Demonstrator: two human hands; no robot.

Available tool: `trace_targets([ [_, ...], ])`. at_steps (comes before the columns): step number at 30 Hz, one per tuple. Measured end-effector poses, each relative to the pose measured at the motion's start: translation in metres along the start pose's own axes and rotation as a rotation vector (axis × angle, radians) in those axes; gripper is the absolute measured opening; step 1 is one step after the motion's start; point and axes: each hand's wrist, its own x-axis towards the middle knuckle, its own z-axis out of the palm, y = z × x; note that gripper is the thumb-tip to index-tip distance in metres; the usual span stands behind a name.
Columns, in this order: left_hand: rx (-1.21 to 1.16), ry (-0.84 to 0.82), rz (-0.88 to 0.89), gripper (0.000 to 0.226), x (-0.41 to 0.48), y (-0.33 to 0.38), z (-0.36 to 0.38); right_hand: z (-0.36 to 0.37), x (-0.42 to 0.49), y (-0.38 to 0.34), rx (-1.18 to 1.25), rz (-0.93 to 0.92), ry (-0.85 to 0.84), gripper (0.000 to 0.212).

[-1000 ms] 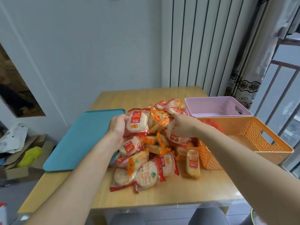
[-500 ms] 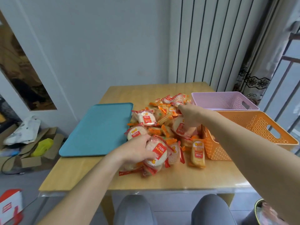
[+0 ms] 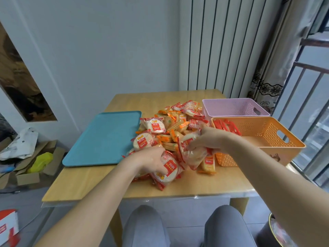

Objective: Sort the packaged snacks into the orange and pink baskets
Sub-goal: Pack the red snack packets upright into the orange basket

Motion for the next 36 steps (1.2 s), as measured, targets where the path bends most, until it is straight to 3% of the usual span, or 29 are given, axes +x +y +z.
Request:
trace_targets([
  [4, -0.103, 0.053, 0.018, 0.060, 0.004, -0.014, -0.002, 0.027, 0.000, 0.007, 0.034, 0.054, 0.004, 0.052],
  [8, -0.258, 0.146, 0.012, 0.083, 0.005, -0.031, -0.005, 0.038, 0.007, 0.011, 0.107, 0.054, 0.034, 0.053],
  [15, -0.462, 0.273, 0.104, 0.050, 0.008, -0.037, 0.001, 0.027, 0.007, 0.011, 0.149, 0.067, 0.098, 0.065],
  [18, -0.539, 0.310, 0.111, 0.055, 0.013, -0.038, 0.003, 0.020, 0.006, 0.009, 0.183, 0.049, 0.120, 0.059],
  [22, -0.621, 0.295, 0.094, 0.081, 0.022, -0.037, 0.002, 0.010, 0.004, 0.002, 0.268, -0.022, 0.167, 0.068],
  [26, -0.661, 0.235, 0.102, 0.075, 0.029, -0.030, -0.003, -0.001, 0.000, 0.001, 0.360, -0.145, 0.245, 0.053],
  [30, -0.935, 0.242, 0.093, 0.092, 0.032, -0.023, -0.014, -0.023, -0.010, 0.001, 0.530, -0.211, 0.247, 0.042],
  [33, -1.216, 0.257, 0.114, 0.089, 0.038, -0.001, -0.026, -0.056, -0.019, 0.007, 0.623, -0.217, 0.315, 0.066],
  [36, -1.387, 0.279, 0.161, 0.079, 0.055, 0.044, -0.040, -0.095, -0.027, 0.024, 0.637, -0.229, 0.451, 0.056],
])
